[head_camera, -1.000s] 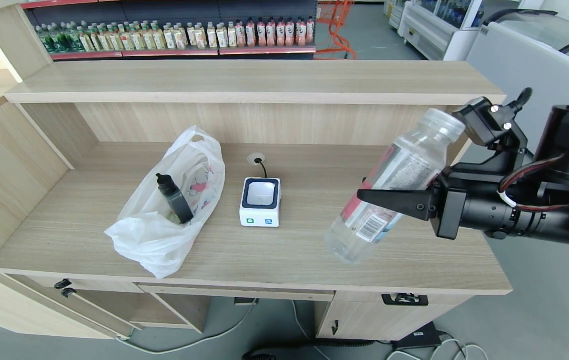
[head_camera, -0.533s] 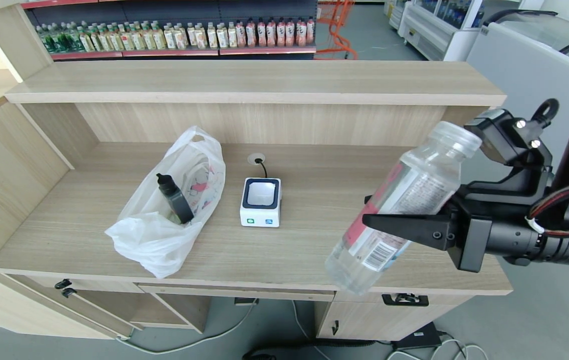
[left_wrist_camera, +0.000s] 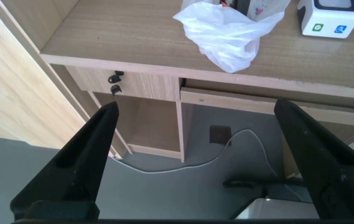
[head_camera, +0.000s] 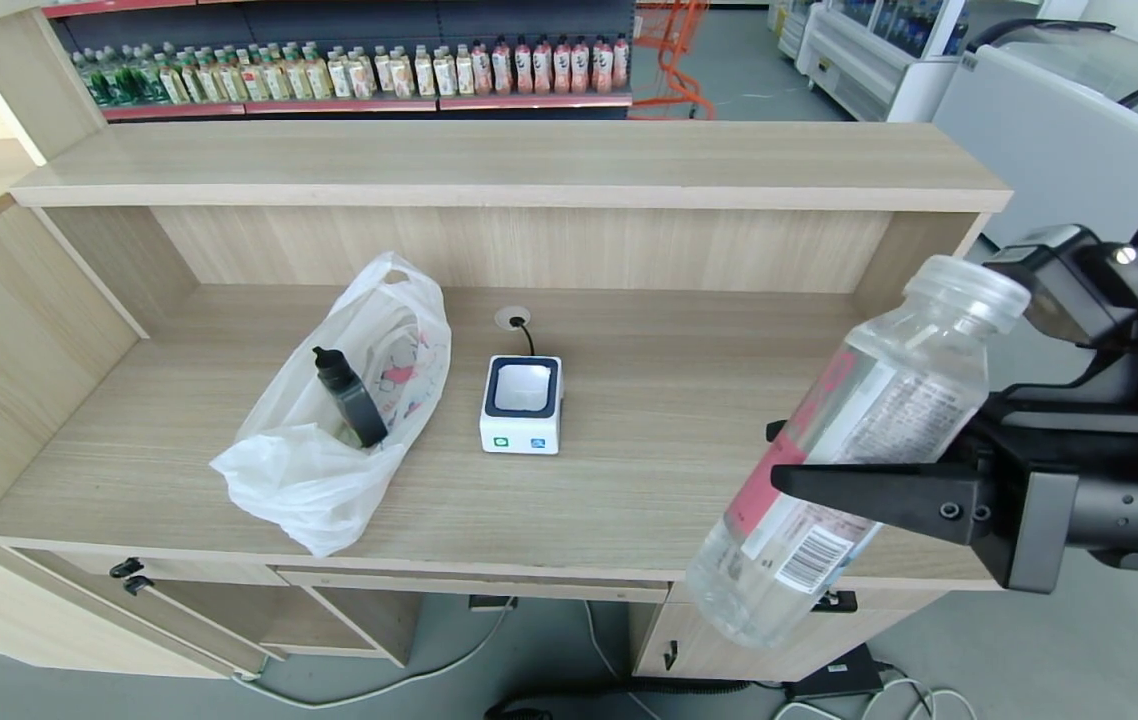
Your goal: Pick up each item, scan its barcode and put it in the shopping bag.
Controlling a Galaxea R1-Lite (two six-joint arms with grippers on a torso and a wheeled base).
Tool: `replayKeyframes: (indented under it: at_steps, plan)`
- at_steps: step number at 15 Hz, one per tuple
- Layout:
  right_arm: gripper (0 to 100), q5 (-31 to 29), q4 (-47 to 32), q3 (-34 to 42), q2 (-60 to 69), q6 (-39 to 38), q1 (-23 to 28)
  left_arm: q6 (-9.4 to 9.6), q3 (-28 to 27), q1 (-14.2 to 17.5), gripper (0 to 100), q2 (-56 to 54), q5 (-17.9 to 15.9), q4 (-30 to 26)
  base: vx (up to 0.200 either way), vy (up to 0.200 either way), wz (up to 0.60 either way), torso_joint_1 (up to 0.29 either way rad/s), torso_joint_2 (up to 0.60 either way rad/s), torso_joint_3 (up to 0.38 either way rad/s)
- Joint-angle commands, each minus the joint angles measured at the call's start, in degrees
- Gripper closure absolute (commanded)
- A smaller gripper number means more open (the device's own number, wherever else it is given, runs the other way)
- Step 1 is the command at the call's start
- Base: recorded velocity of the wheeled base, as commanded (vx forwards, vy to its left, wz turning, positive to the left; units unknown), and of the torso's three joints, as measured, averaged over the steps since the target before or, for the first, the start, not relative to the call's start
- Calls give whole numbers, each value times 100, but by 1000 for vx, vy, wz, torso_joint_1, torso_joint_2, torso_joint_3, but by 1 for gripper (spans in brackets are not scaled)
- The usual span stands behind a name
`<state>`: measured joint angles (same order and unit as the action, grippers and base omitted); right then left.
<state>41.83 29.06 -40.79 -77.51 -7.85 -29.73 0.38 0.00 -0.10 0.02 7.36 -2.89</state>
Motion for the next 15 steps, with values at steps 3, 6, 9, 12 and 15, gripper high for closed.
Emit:
replayKeyframes:
  at_steps: [3,6,9,12,15]
  plan:
    - [100,-17,-15,-184,43,-6,-200,-3,0,1,0,-2,2,-1,0,0,0,0,0,0]
    - [100,-157,-15,-236,-19,3,-279,6,0,1,0,-2,2,-1,0,0,0,0,0,0]
    - [100,-289,-15,-228,-54,3,-287,6,0,1,0,-2,2,-1,0,0,0,0,0,0]
    - [100,-307,3,-254,-28,161,-252,6,0,1,0,-2,2,-1,0,0,0,0,0,0]
    - [100,-808,-76,-307,-54,2543,794,-3,0,1,0,-2,2,-1,0,0,0,0,0,0]
